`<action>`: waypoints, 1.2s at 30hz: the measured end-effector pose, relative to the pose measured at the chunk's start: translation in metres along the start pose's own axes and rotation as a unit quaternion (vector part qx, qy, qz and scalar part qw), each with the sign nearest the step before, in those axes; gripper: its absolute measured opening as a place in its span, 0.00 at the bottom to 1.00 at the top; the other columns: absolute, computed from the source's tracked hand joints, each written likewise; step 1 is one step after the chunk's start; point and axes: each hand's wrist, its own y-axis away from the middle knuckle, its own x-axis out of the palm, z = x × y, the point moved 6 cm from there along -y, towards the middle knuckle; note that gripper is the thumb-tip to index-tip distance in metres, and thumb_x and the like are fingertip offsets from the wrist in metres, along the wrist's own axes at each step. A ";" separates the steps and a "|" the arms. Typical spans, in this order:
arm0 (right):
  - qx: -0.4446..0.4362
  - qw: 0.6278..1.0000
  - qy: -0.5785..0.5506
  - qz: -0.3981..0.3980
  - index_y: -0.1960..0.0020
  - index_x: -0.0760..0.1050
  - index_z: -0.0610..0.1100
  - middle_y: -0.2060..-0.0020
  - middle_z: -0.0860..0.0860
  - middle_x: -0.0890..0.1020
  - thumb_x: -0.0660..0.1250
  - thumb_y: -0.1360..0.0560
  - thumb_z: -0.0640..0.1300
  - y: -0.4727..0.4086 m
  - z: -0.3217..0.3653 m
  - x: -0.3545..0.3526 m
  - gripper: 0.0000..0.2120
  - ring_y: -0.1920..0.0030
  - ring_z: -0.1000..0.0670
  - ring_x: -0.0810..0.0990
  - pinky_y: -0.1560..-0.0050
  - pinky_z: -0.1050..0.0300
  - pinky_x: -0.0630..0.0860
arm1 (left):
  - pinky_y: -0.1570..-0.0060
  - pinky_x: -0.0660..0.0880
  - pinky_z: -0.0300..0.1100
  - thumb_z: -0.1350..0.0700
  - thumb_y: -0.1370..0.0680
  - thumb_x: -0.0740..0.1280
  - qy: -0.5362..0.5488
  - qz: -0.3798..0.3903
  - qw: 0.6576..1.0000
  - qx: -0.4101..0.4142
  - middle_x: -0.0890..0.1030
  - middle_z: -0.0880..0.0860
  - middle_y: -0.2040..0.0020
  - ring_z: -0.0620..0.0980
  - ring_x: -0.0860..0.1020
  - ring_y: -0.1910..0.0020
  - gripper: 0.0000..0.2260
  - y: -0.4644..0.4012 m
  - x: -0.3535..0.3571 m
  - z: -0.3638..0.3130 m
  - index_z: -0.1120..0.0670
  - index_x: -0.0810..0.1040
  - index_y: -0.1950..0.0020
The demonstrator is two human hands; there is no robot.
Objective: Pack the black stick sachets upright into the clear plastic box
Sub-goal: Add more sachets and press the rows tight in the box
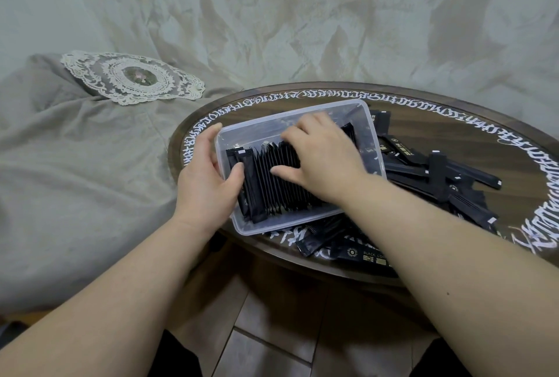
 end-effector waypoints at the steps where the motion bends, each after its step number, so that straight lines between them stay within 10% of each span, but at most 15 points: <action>1: -0.001 0.999 -0.017 -0.027 0.48 0.77 0.43 0.53 0.45 0.79 0.71 0.33 0.62 0.001 0.012 -0.002 0.25 0.47 0.42 0.75 0.45 0.48 0.73 | 0.55 0.75 0.48 0.58 0.26 0.69 -0.001 -0.002 1.000 -0.002 0.80 0.58 0.59 0.53 0.78 0.62 0.27 0.000 0.000 0.000 0.44 0.65 0.30; 10: 0.132 0.969 -0.138 0.159 0.63 0.68 0.48 0.63 0.49 0.78 0.67 0.29 0.59 0.005 0.048 0.037 0.17 0.59 0.45 0.78 0.63 0.55 0.74 | 0.59 0.68 0.39 0.60 0.26 0.66 0.005 -0.006 1.000 -0.016 0.74 0.46 0.67 0.42 0.74 0.67 0.24 -0.002 -0.004 0.004 0.46 0.68 0.32; 36: 0.213 0.964 -0.137 0.078 0.61 0.77 0.45 0.64 0.51 0.81 0.66 0.26 0.47 0.029 -0.031 -0.004 0.08 0.57 0.47 0.79 0.54 0.55 0.74 | 0.58 0.69 0.44 0.62 0.27 0.64 -0.005 -0.003 1.000 -0.009 0.73 0.44 0.68 0.43 0.73 0.66 0.25 -0.004 -0.002 0.001 0.47 0.67 0.32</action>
